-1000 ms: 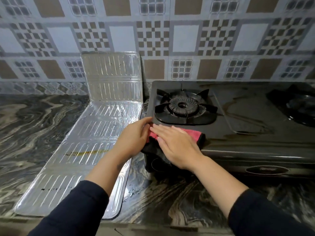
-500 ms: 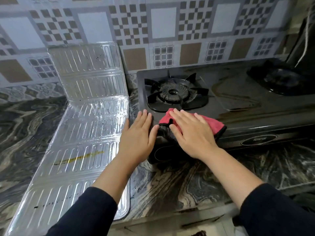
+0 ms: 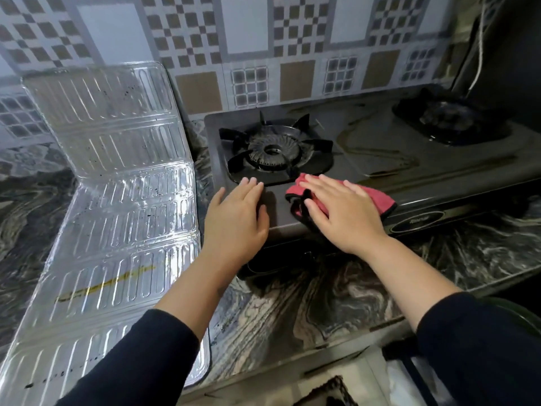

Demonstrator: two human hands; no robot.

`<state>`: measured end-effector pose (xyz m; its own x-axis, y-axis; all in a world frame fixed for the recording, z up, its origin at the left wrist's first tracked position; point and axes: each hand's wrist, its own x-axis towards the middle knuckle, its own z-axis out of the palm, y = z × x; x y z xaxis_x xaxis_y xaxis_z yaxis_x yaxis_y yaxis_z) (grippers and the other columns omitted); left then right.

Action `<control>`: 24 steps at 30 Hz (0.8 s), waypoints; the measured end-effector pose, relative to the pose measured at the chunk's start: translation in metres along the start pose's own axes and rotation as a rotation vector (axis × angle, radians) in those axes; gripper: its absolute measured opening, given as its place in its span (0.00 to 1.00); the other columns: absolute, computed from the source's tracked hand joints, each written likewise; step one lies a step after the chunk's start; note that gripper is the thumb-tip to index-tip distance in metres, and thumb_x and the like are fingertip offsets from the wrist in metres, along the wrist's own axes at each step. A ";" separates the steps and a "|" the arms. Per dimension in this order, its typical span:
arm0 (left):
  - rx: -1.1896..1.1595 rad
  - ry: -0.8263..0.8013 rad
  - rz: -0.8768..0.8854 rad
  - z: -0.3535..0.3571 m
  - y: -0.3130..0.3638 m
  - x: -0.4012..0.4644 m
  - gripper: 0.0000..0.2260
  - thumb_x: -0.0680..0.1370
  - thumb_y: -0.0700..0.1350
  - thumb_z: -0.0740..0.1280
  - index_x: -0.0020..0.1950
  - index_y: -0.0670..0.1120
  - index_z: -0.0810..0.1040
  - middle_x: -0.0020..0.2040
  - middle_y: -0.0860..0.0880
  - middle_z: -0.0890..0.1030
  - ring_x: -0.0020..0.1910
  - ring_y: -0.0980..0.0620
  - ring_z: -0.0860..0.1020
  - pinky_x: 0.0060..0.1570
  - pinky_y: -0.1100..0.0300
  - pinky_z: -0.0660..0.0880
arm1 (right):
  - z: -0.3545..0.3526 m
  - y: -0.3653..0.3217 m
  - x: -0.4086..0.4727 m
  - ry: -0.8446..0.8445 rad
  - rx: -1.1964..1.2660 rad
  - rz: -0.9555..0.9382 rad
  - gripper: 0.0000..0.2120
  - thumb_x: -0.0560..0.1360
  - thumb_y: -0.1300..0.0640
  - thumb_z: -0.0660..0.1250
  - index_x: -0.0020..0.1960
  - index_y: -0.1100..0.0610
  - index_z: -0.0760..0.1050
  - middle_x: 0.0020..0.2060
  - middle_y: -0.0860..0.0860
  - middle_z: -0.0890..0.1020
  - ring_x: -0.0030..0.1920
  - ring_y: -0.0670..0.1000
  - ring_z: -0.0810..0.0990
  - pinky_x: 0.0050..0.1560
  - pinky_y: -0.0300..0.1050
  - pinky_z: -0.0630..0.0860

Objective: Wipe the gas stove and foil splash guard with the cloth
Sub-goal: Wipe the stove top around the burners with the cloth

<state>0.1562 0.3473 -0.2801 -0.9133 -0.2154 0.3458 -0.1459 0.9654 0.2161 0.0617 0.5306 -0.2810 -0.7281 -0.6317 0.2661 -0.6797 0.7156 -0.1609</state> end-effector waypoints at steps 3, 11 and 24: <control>-0.033 0.020 0.080 0.001 0.016 0.012 0.19 0.77 0.47 0.58 0.66 0.46 0.76 0.68 0.48 0.76 0.71 0.52 0.70 0.69 0.51 0.64 | -0.008 0.034 0.001 -0.022 -0.024 0.102 0.24 0.79 0.43 0.48 0.74 0.44 0.60 0.74 0.40 0.63 0.75 0.43 0.58 0.73 0.50 0.55; -0.067 -0.088 0.200 -0.005 0.055 0.038 0.16 0.78 0.49 0.59 0.65 0.53 0.76 0.63 0.54 0.79 0.63 0.51 0.75 0.53 0.54 0.75 | -0.009 0.045 -0.002 -0.047 -0.040 0.271 0.25 0.79 0.42 0.49 0.75 0.43 0.56 0.76 0.41 0.55 0.76 0.43 0.50 0.75 0.50 0.46; 0.043 0.024 0.266 0.016 0.097 0.109 0.22 0.79 0.53 0.58 0.72 0.47 0.68 0.72 0.48 0.71 0.72 0.49 0.67 0.67 0.48 0.61 | -0.021 0.097 0.012 -0.119 -0.057 0.398 0.28 0.78 0.38 0.47 0.76 0.42 0.48 0.77 0.40 0.49 0.77 0.43 0.45 0.76 0.53 0.45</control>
<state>0.0366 0.4202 -0.2360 -0.9125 0.0442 0.4066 0.0821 0.9937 0.0763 -0.0109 0.5990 -0.2738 -0.9403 -0.3306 0.0815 -0.3400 0.9240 -0.1751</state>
